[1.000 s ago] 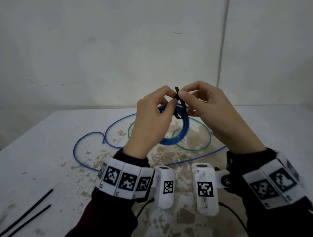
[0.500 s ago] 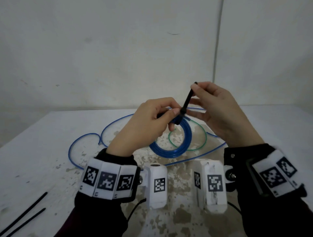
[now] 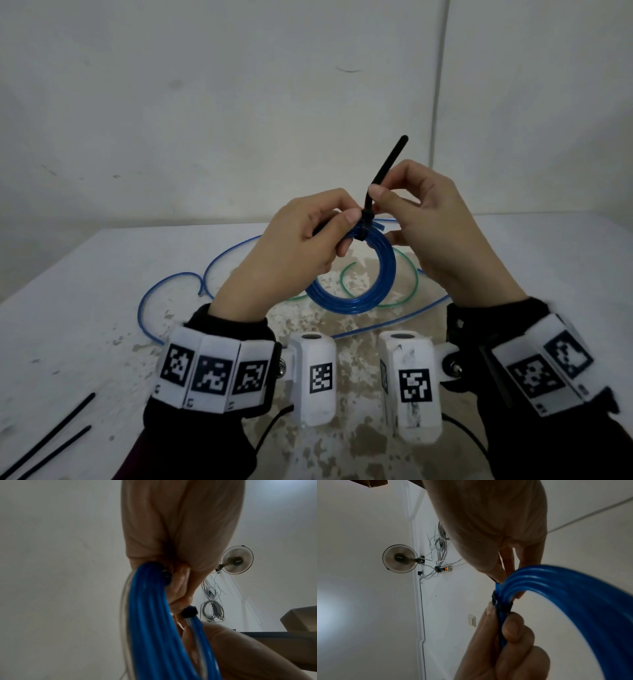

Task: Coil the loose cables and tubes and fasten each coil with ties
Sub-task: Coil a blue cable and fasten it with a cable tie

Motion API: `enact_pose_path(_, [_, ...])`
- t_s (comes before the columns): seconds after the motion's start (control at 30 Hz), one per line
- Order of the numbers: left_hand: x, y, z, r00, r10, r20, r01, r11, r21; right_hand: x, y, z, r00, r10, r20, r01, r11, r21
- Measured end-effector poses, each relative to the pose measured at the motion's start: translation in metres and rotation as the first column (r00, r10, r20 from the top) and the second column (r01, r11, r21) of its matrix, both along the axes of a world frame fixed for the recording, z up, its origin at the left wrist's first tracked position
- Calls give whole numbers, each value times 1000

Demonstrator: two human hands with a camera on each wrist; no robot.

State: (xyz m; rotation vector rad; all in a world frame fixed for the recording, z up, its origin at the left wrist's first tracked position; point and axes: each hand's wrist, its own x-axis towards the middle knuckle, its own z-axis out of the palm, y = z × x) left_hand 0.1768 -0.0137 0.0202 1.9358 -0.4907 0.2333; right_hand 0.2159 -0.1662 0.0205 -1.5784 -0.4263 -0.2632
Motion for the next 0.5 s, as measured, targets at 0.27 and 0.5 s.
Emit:
enact_pose_path(0.27, [-1, -6, 0, 999, -18, -47, 15, 997, -79, -2, -12, 7, 958, 238, -159, -244, 970, -18])
enact_pose_path(0.5, [-2, -8, 2, 994, -13, -107, -1, 993, -122, -2, -3, 3, 987, 138, -79, -136, 990, 35])
